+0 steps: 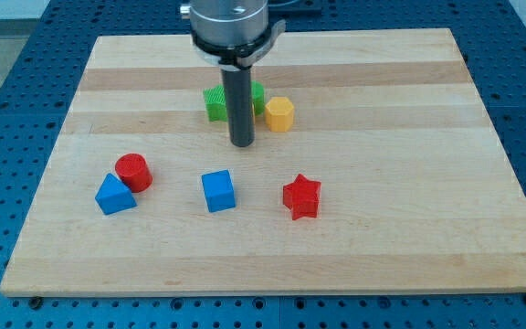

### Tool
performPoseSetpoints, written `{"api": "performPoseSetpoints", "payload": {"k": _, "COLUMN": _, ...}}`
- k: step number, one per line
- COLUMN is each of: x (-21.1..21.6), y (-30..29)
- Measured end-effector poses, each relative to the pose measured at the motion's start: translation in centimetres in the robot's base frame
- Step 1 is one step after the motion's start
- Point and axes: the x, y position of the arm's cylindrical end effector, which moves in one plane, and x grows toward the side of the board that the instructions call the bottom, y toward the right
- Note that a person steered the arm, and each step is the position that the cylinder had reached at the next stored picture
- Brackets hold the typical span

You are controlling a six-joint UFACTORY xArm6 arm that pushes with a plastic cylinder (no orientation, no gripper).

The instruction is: Put the green star and yellow blocks into the green circle

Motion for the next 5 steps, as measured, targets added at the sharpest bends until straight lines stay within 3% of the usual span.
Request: {"api": "performPoseSetpoints", "payload": {"k": 5, "x": -1.9, "y": -0.4}}
